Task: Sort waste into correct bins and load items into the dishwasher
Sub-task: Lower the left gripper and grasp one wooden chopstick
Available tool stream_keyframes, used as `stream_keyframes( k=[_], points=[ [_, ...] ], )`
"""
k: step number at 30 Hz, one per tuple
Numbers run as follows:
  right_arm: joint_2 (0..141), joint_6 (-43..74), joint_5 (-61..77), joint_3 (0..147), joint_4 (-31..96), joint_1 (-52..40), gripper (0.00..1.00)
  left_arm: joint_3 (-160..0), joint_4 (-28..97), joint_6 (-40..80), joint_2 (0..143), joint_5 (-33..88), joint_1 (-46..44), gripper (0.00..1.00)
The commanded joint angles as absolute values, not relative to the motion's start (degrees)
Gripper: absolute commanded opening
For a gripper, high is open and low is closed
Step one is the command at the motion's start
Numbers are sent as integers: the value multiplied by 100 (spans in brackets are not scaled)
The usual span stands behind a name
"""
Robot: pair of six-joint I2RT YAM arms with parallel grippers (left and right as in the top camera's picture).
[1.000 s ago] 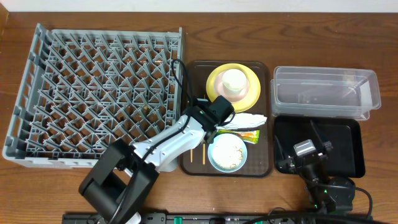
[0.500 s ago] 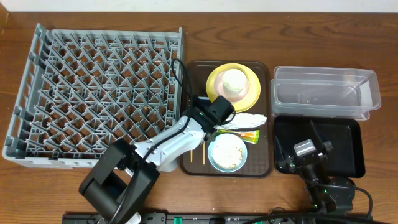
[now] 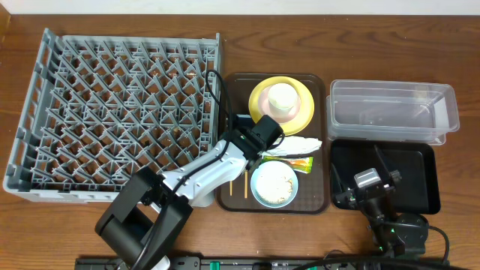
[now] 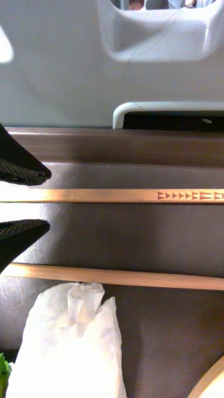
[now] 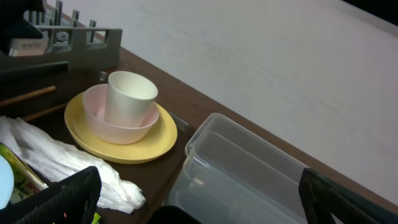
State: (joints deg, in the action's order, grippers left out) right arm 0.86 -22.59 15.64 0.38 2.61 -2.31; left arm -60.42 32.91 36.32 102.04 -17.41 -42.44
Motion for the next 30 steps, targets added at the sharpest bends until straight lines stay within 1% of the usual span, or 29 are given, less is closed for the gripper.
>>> stream_keyframes(
  k=[1,6,22,23,25,30],
  points=[
    [75,-2187,1590,32,285,-178,99,-5955,3249,3745,10276,-1920,-4217,22],
    [75,-2187,1590,32,287,-178,99,-5843,3175,3892,10278,-2115,-4217,22],
    [75,-2189,1590,32,285,-178,99,-5505,2703,4108,10278,-1975,-4217,22],
    [75,-2189,1590,32,285,-178,99,-5489,2676,4108,10278,-1951,-4217,21],
    [75,-2187,1590,32,285,-178,99,-5474,2644,4106,10278,-1824,-4217,15],
    [75,-2187,1590,32,287,-178,99,-5459,2628,4106,10294,-1712,-4217,14]
  ],
)
